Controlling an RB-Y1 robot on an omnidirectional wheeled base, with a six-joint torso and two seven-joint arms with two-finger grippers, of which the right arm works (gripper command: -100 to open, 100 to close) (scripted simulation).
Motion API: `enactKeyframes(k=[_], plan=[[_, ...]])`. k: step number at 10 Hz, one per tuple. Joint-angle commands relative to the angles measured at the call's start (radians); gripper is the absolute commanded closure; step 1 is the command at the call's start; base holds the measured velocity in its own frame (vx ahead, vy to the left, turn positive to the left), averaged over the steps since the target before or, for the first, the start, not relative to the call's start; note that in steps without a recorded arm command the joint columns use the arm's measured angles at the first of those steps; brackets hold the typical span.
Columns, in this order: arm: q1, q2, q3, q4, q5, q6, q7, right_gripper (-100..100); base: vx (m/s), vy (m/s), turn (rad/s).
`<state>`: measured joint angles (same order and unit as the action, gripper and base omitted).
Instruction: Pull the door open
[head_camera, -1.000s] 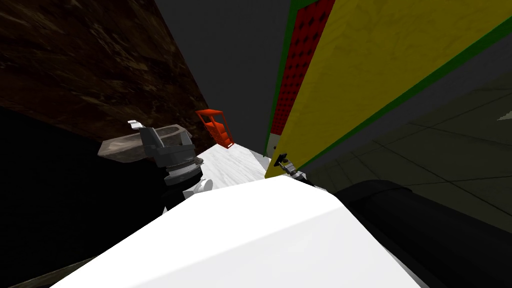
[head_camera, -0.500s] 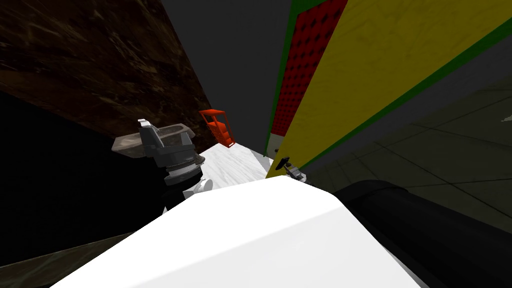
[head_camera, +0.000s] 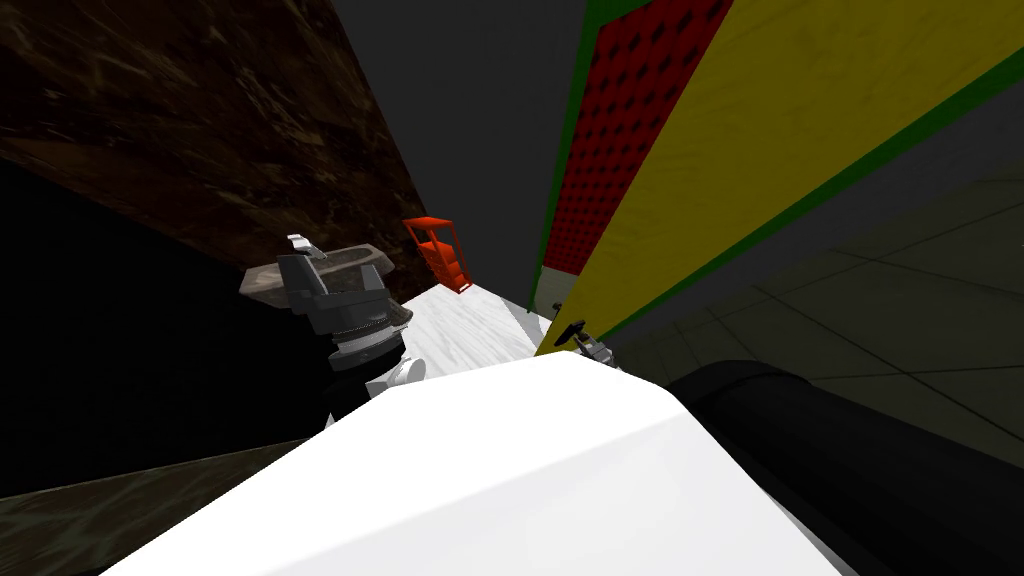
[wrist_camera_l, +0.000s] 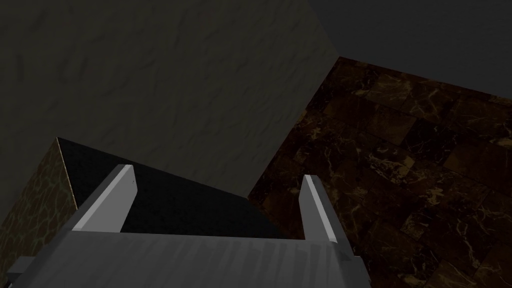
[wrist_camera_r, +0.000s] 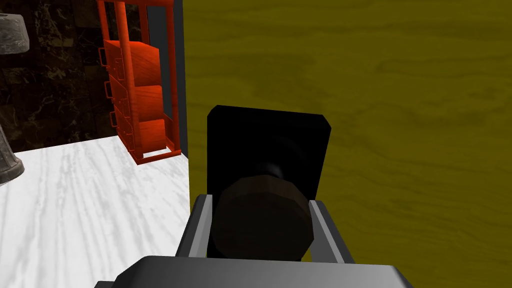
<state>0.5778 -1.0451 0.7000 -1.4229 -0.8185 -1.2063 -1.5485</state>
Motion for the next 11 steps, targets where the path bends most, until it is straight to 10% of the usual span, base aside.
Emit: enactKeyframes(k=[1,5,11], plan=[[0.017,-0.005,0.011,0.014,0.008,-0.043,-0.015,100,-0.028,-0.02,0.037],[0.042,-0.014,0.026,0.034,0.016,-0.076,-0.03,100,-0.033,-0.03,0.029],[0.073,-0.001,0.072,0.143,0.091,-0.212,-0.061,100,0.029,0.024,0.033]])
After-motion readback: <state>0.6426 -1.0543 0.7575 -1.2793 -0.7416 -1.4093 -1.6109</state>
